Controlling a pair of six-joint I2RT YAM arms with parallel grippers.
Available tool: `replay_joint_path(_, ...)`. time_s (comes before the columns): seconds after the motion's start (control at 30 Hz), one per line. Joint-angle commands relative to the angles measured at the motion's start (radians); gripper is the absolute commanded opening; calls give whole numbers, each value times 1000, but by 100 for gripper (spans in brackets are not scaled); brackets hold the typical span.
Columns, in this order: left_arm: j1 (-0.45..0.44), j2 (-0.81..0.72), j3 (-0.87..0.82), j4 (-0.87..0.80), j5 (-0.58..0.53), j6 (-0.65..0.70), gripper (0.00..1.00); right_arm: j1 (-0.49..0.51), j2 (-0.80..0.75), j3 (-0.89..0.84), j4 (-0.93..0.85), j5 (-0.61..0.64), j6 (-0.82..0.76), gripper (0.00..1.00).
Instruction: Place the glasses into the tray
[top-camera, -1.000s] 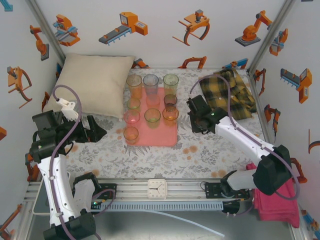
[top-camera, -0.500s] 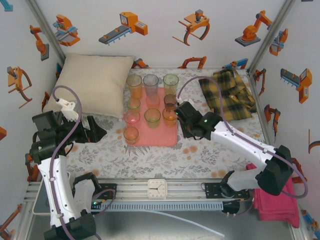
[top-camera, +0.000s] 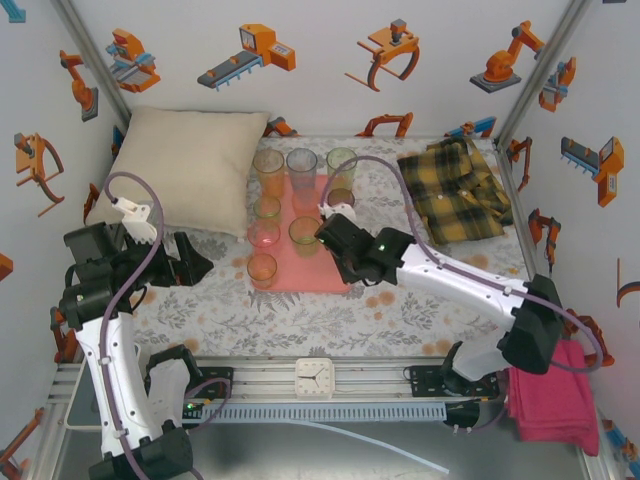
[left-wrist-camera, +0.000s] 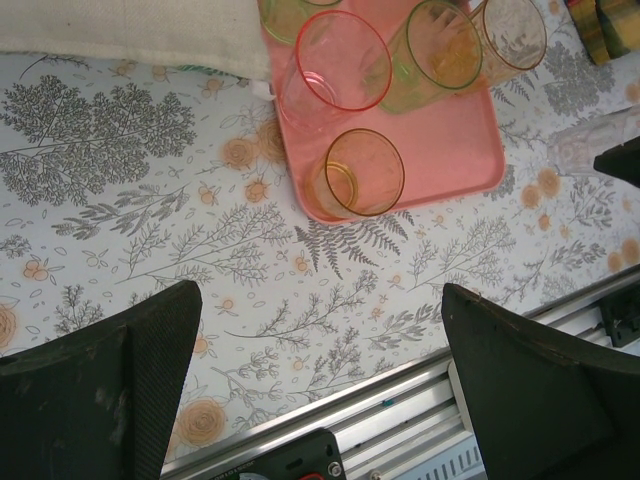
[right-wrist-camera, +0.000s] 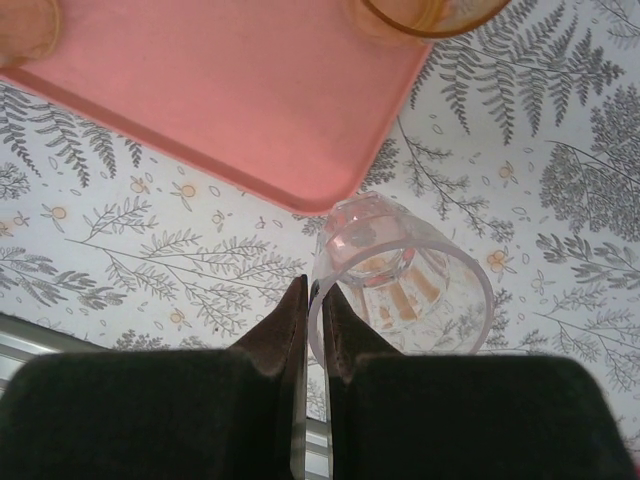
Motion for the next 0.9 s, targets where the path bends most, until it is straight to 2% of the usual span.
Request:
replay_joint_path(0.0,6,-10,-5,14,18,-13,98,29,38,55,27,18,19,7)
replay_joint_path(0.47,7,-14,-5,14,17,-13,98,113,274,230,95,-30,-3,7)
replay_joint_path(0.87,6,-10,-5,13,16,-11,98,124,360,262,152,-63,5,7)
